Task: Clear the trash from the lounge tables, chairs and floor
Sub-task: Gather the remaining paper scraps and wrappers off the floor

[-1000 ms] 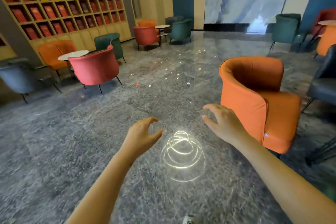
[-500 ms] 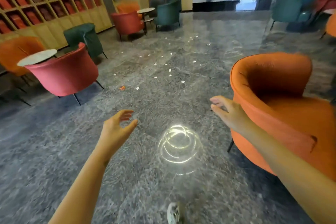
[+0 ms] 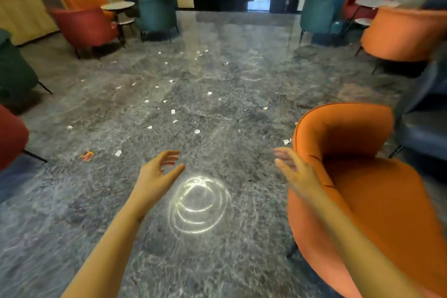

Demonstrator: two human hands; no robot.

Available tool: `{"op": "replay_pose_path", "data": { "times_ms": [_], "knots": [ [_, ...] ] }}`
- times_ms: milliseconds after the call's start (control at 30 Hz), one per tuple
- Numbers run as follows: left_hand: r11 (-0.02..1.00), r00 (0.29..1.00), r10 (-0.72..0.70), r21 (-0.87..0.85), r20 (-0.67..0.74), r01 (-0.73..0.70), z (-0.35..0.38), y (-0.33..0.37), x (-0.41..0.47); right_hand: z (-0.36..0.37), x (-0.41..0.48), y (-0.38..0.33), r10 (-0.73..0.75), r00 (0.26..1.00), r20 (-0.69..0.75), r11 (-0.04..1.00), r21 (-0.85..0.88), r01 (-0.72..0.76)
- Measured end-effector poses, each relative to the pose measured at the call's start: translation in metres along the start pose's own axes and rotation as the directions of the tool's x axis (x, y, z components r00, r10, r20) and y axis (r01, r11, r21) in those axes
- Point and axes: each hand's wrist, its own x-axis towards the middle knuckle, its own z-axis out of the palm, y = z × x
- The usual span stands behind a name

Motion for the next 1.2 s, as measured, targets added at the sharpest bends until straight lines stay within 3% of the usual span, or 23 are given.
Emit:
{"op": "replay_pose_path", "data": {
  "times_ms": [233,467,800,933,1200],
  "knots": [
    [0.976,0.991,0.082,-0.207,0.102,-0.06,0.078,0.015,0.226,-0.022,0.184,0.042,0.053,0.978,-0.2,0.995,0.098,-0.034],
    [0.973,0.965,0.14,-0.211,0.223,-0.092,0.159,0.036,0.433,-0.051,0.366,0.088,0.194,0.952,-0.238,0.976,0.146,-0.162],
    [0.943,0.819,0.299,-0.282,0.49,-0.175,0.281,0.091,0.703,-0.126,0.579,0.151,0.24,0.882,-0.406,0.962,0.223,-0.159],
    [0.929,0.727,0.361,-0.291,0.585,-0.227,0.356,0.098,0.809,-0.147,0.646,0.207,0.335,0.793,-0.509,0.937,0.271,-0.222],
    [0.946,0.531,0.324,-0.256,0.783,-0.199,0.531,0.107,0.958,-0.158,0.734,0.329,0.545,0.574,-0.611,0.837,0.362,-0.411]
  ]
}}
